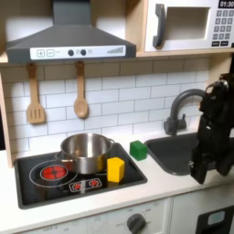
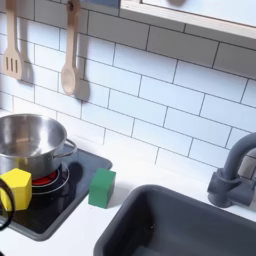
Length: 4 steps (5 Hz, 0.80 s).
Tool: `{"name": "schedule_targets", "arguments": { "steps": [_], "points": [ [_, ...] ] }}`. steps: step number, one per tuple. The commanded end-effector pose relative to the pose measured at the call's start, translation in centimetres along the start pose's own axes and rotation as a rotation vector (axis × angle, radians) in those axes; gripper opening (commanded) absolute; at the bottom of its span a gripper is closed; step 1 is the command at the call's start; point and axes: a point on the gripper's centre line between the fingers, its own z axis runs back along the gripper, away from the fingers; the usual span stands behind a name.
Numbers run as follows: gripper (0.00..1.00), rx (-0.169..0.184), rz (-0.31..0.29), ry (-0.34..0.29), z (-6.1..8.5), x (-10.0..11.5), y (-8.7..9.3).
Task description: Push button
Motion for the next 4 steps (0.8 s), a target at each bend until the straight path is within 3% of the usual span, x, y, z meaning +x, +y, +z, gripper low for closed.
{"name": "schedule_targets", "arguments": {
  "steps": [1,2,4],
  "points": [
    [1.00,0.002,0.037,-0.044,-0.2,2.4,1.7],
    [0.00,0.016,0.044,-0.080,-0.3,4.1,2.9],
    [0.00,0.003,0.061,-0.159,0.3,7.7,4.8]
  ]
}}
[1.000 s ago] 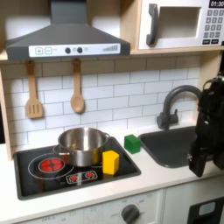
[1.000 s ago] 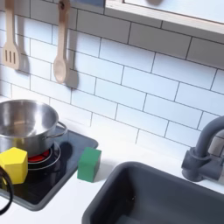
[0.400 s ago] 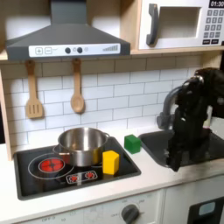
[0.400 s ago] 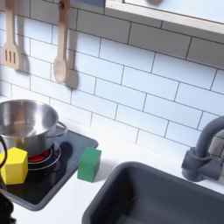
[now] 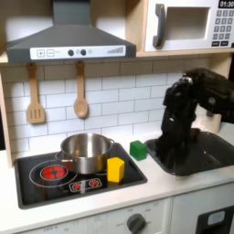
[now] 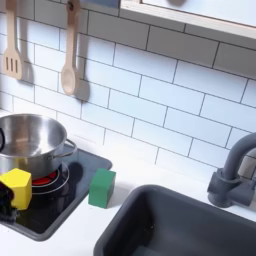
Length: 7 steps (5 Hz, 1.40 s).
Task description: Push button
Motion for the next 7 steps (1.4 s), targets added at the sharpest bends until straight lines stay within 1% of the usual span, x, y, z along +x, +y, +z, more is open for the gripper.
{"name": "schedule_targets", "arguments": {
  "steps": [1,3,4,5,6,7],
  "points": [
    [0.00,-0.002,-0.016,-0.114,0.6,4.0,1.0],
    [0.00,0.002,-0.032,-0.214,1.6,8.0,1.6],
    [0.00,0.001,-0.021,-0.266,2.6,10.0,2.3],
    [0.00,0.014,-0.025,-0.333,4.1,11.6,2.7],
    [0.00,0.011,-0.036,-0.402,6.0,13.1,3.1],
    [0.00,0.022,-0.040,-0.473,7.0,14.0,3.5]
  ]
}}
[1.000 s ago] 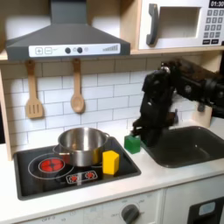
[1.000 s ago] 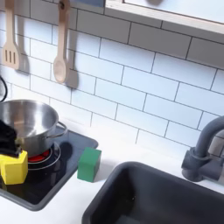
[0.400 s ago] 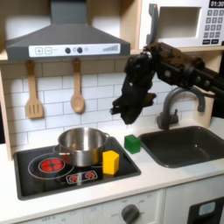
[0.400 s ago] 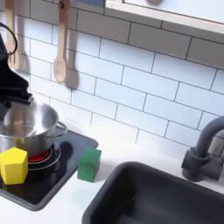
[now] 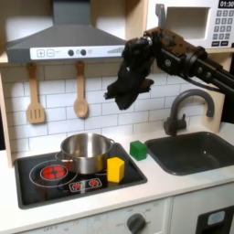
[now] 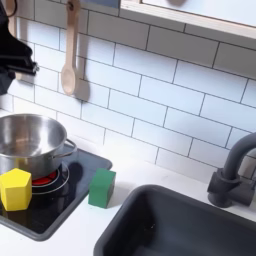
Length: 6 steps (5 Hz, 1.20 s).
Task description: Push button
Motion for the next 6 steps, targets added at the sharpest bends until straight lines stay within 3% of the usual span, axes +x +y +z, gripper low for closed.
{"name": "schedule_targets", "arguments": {
  "steps": [1,2,4,5,6],
  "points": [
    [0.00,0.015,-0.024,-0.145,1.0,2.4,0.8],
    [0.00,0.049,-0.033,-0.209,0.9,3.2,1.8],
    [0.00,0.072,-0.039,-0.338,1.8,5.3,3.3],
    [0.00,0.053,-0.036,-0.349,1.1,5.7,3.3],
    [0.00,0.052,-0.037,-0.371,1.3,6.7,3.4]
  ]
}}
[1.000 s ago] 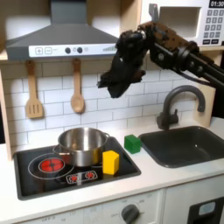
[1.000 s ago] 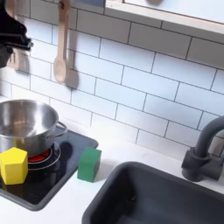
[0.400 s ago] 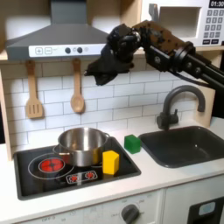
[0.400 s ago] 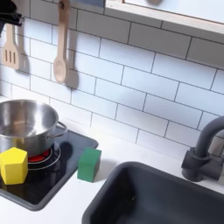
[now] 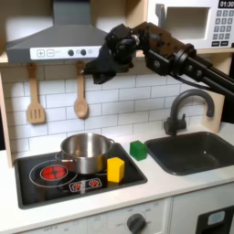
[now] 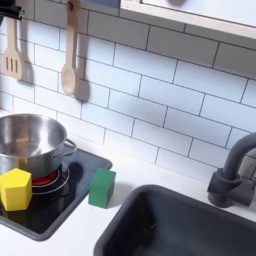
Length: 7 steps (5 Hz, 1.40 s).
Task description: Push button
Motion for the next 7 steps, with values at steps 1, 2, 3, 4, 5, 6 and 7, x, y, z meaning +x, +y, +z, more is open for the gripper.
{"name": "schedule_targets", "arguments": {
  "steps": [1,2,3,4,5,6,7],
  "points": [
    [0.00,0.006,0.003,-0.040,-0.2,1.6,0.5],
    [0.00,0.005,0.004,-0.061,-0.2,2.5,0.7],
    [0.00,-0.010,0.013,-0.077,-0.5,3.3,0.7],
    [0.00,-0.027,0.010,-0.079,-1.0,4.0,0.4],
    [0.00,-0.047,0.009,-0.071,-1.7,4.6,0.4],
    [0.00,-0.051,0.005,-0.070,-2.3,5.1,0.4],
    [0.00,-0.066,-0.010,-0.066,-2.8,5.4,-0.2]
  ]
}}
